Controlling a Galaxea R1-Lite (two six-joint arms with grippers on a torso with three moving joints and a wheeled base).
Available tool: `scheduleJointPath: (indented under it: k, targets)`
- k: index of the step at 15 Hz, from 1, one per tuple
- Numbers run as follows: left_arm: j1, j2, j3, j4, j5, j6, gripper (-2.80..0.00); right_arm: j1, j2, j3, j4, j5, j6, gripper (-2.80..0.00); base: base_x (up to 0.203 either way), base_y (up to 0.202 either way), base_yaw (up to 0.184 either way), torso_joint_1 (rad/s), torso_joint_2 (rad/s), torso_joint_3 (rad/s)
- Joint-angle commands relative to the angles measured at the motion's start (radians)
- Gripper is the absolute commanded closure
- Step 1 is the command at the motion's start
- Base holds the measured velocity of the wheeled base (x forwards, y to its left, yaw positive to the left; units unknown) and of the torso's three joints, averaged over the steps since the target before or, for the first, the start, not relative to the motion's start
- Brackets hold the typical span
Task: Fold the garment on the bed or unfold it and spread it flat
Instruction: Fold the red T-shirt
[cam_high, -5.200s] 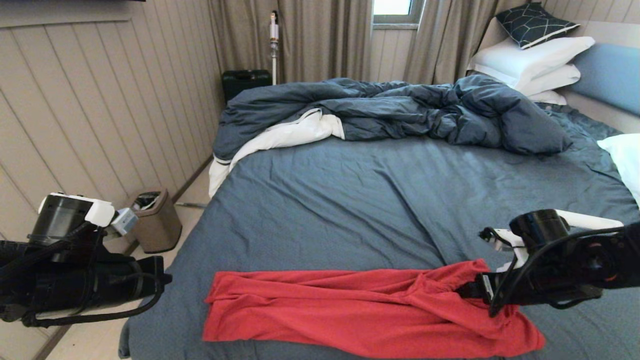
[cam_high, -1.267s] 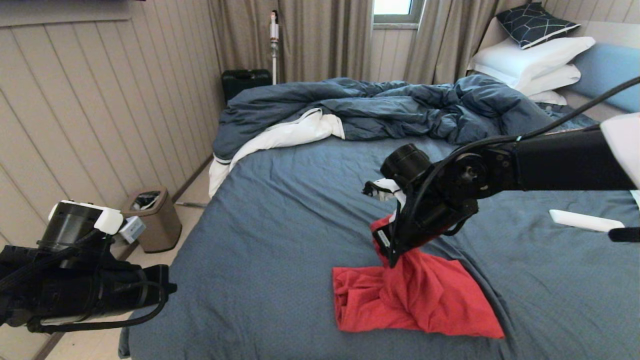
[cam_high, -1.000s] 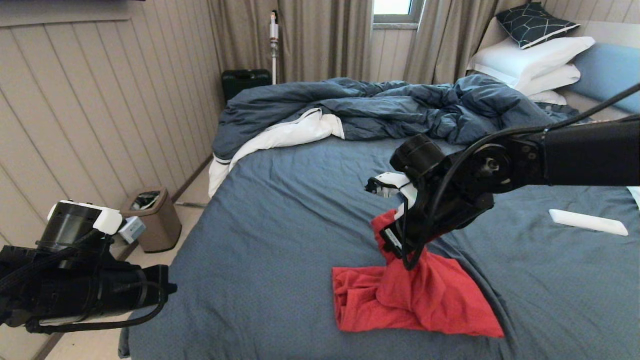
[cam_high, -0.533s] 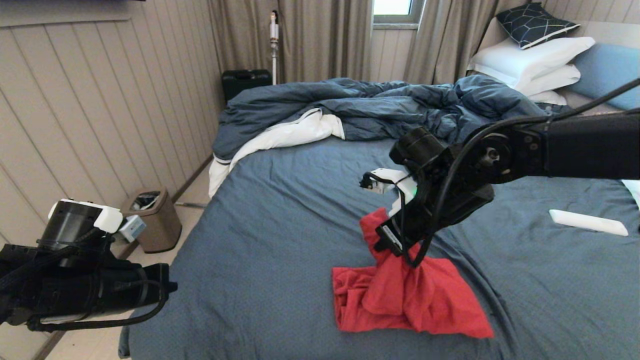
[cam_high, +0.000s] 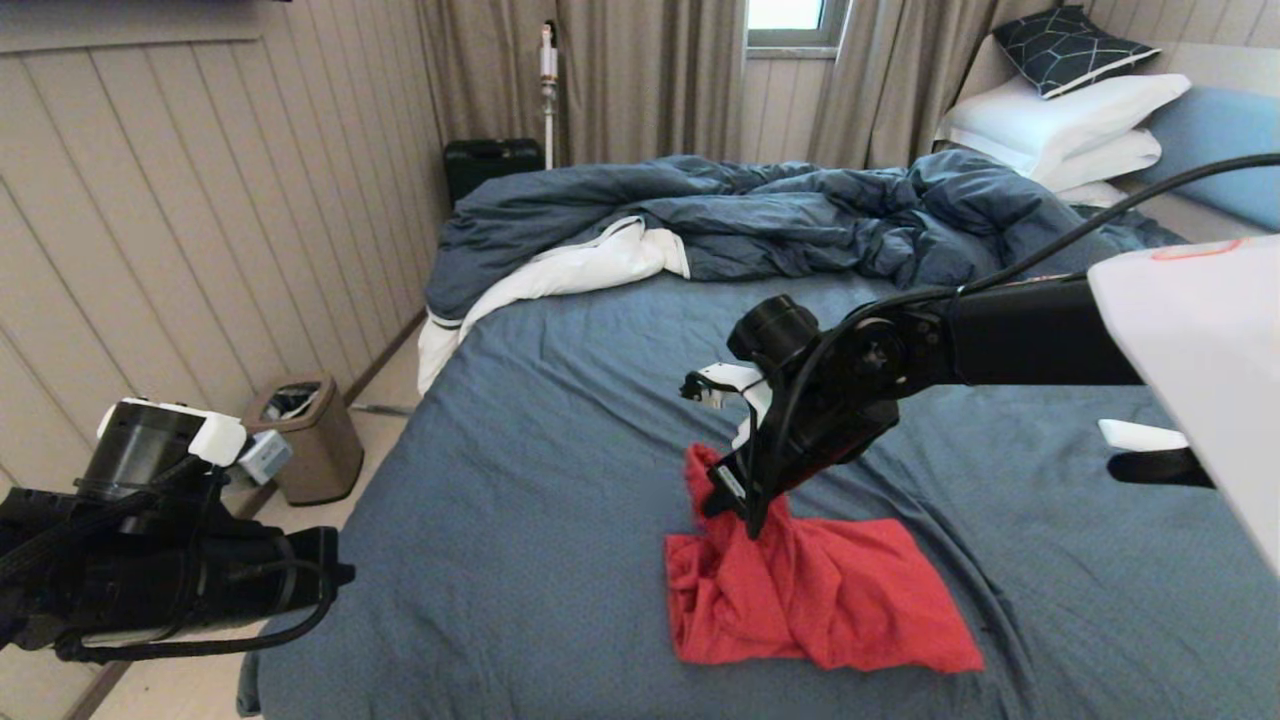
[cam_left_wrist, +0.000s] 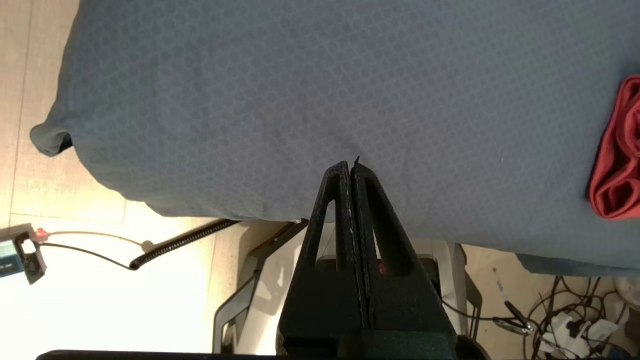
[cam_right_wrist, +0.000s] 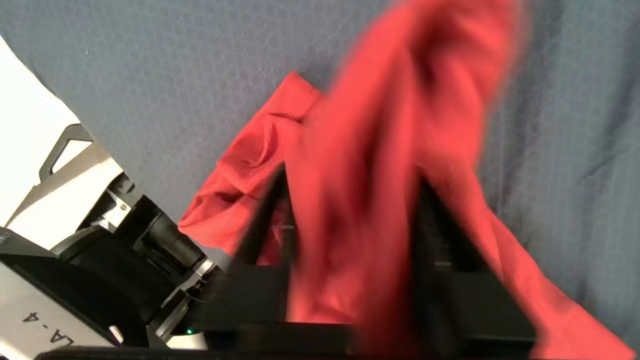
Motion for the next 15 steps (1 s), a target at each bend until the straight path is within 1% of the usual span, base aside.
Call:
scheduleJointPath:
  k: [1,6,8,11,13,15]
  targets:
    - [0.0,0.002,0.001,-0.001,0.0,-0.002,0.0,-0.002,-0.003,0.001,0.003,0.0,0.001,-2.8,0.0,0.0,0.0,0.0,0.0,0.0]
    - [-0.001,0.001,0.004,-0.001,-0.002,-0.002,0.0,-0.027,-0.127,0.009,0.009,-0.003,0.012,-2.8,0.0,0.0,0.0,0.0,0.0,0.0]
    - [-0.001,-0.001,0.004,-0.001,-0.002,-0.002,0.0,-0.032,-0.191,0.05,0.017,-0.005,0.018,-2.8,0.0,0.0,0.0,0.0,0.0,0.0]
    - [-0.001,-0.008,0.007,0.001,-0.003,-0.002,0.0,-0.027,-0.222,0.088,0.027,-0.007,0.018,-2.8,0.0,0.0,0.0,0.0,0.0,0.0]
    - [-0.001,-0.01,0.006,0.001,-0.003,-0.002,0.0,-0.013,-0.286,0.183,0.041,-0.023,0.019,-2.8,0.0,0.0,0.0,0.0,0.0,0.0]
    - [-0.001,-0.008,0.006,0.001,-0.003,-0.002,0.0,0.005,-0.36,0.306,0.043,-0.066,0.027,-2.8,0.0,0.0,0.0,0.0,0.0,0.0]
